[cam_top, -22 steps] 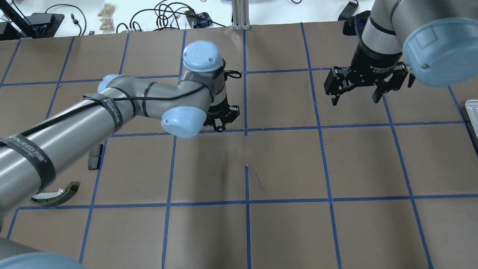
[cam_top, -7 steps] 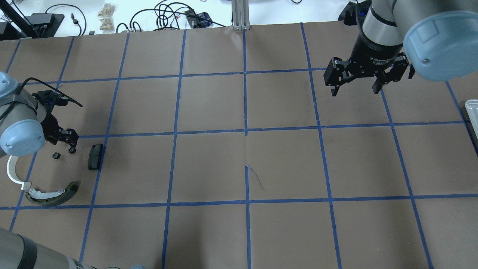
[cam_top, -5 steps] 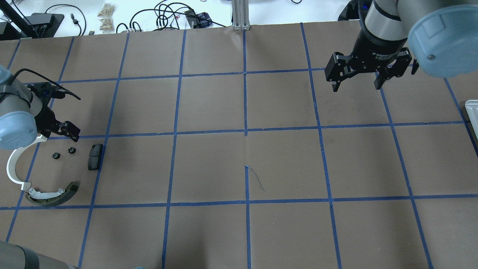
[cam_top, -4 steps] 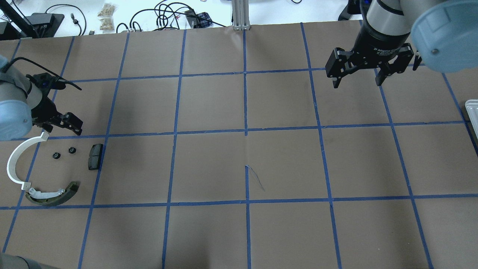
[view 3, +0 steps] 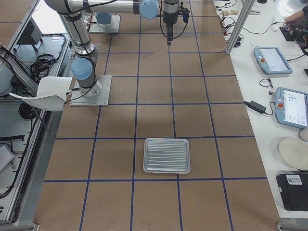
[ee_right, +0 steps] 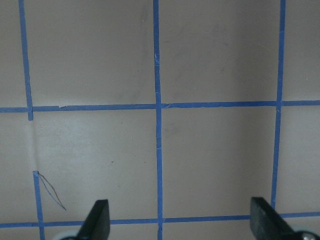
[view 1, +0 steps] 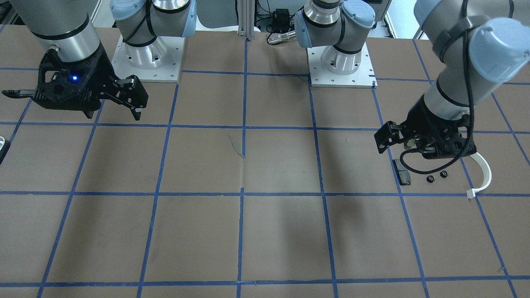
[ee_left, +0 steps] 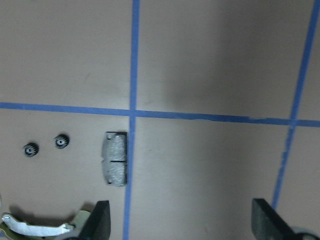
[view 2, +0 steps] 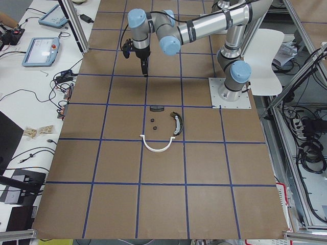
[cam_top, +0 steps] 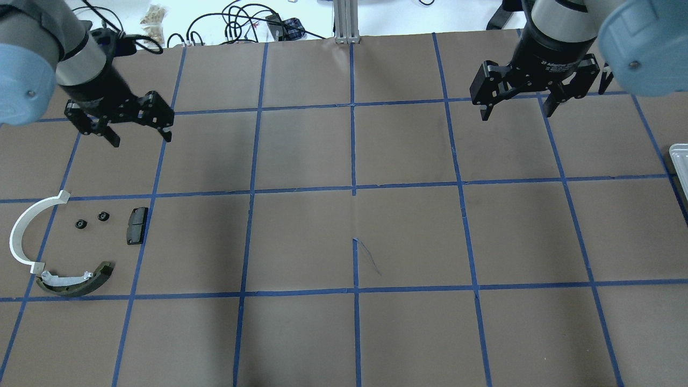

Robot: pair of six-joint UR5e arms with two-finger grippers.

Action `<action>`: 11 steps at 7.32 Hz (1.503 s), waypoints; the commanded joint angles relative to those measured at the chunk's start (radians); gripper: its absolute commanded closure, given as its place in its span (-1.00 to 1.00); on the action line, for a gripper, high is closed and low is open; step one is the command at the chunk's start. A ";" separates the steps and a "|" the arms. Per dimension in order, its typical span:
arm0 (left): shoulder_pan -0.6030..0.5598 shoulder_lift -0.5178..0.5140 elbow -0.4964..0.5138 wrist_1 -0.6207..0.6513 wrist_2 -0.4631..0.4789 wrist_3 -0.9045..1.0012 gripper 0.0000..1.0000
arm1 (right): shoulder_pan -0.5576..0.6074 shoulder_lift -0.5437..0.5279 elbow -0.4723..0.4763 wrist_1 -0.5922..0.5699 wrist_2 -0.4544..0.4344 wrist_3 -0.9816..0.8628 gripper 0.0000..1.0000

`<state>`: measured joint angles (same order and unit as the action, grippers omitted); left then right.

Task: Place bearing gear from tray to pile

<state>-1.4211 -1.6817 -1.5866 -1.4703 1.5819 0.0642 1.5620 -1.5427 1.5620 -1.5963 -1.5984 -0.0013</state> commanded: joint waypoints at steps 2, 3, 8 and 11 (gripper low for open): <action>-0.180 0.075 0.054 -0.047 -0.017 -0.099 -1.00 | 0.004 -0.004 0.000 0.067 0.029 0.016 -1.00; -0.186 0.103 0.031 -0.048 -0.017 -0.104 -1.00 | 0.004 -0.004 -0.002 0.067 0.047 0.023 -1.00; -0.177 0.183 -0.065 -0.028 0.001 -0.129 -1.00 | 0.003 -0.017 0.000 0.073 0.035 0.023 -1.00; -0.179 0.151 -0.018 -0.112 0.001 -0.129 -1.00 | 0.004 -0.019 0.000 0.072 0.037 0.021 -1.00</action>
<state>-1.6008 -1.5200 -1.6289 -1.5348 1.5827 -0.0645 1.5647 -1.5604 1.5640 -1.5243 -1.5628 0.0211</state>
